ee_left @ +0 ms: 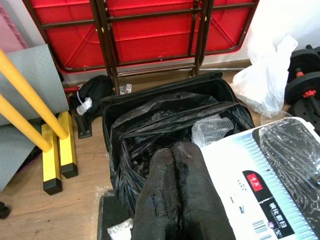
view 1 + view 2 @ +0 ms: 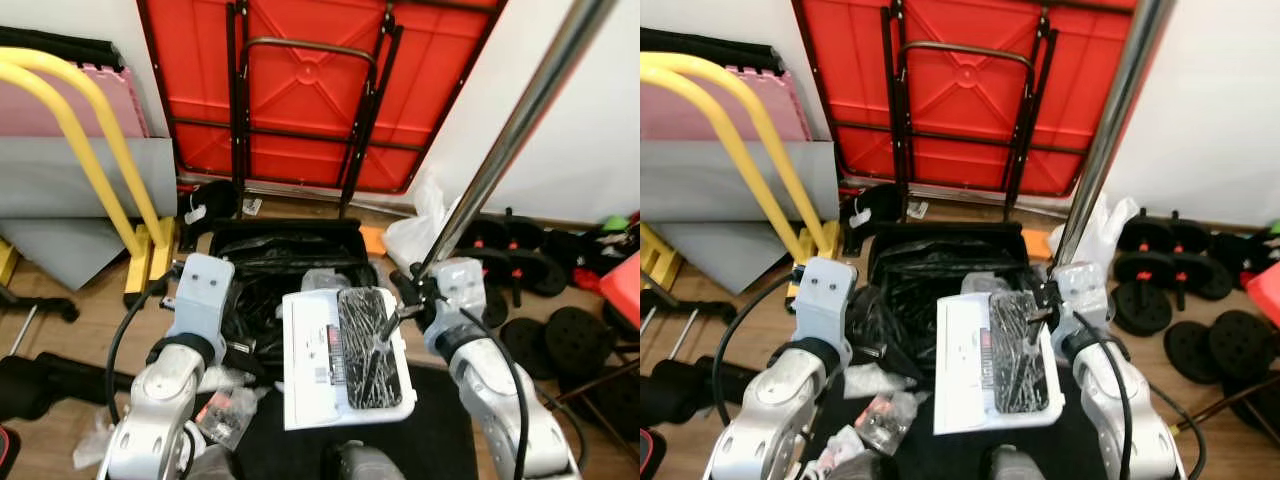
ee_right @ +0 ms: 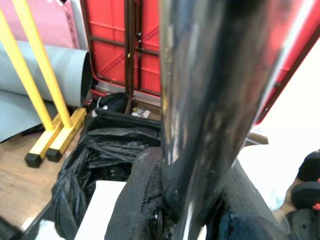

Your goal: Sweep floor

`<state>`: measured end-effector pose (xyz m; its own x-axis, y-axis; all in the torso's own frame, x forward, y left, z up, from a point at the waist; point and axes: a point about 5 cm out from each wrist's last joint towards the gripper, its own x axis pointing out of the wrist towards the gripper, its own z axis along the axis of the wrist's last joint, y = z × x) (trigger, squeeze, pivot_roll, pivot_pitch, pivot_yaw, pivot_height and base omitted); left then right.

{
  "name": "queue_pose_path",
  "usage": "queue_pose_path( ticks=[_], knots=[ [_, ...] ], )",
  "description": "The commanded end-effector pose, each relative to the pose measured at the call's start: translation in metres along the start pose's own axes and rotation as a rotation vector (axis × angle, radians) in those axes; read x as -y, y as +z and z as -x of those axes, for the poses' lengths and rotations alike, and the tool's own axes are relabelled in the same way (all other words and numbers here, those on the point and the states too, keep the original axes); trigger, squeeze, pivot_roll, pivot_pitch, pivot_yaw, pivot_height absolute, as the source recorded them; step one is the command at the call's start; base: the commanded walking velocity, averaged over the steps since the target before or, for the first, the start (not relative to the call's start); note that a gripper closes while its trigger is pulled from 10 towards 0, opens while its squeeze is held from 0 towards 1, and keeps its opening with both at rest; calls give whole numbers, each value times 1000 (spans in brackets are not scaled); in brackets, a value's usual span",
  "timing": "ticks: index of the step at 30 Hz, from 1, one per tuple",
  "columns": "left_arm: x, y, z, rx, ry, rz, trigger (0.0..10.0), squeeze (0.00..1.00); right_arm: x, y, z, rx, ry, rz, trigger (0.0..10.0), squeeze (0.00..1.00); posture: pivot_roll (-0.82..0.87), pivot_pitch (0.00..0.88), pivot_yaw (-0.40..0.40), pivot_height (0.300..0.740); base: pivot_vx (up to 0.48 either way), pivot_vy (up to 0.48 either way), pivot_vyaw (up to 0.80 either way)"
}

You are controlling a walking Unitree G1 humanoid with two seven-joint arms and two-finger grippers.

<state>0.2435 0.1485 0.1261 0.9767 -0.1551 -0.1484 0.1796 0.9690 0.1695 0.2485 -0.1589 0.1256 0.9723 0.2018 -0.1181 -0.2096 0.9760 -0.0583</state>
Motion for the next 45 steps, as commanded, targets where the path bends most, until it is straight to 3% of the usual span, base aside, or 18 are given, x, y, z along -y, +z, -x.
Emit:
queue_pose_path(
  ticks=[1,16,45],
  knots=[
    [1,-6,2,-18,20,-3,10000,0,8,5,3,49,-29,-7,10000,0,-91,112,-137,740,0,0,0],
    [5,-6,-3,-4,-34,-46,10000,0,7,6,-1,59,-32,8,10000,0,-91,107,-130,740,0,0,0],
    [8,-7,-4,1,-44,-29,10000,0,9,5,-1,56,-27,19,10000,0,-97,115,-137,740,0,-347,0]
  ],
)
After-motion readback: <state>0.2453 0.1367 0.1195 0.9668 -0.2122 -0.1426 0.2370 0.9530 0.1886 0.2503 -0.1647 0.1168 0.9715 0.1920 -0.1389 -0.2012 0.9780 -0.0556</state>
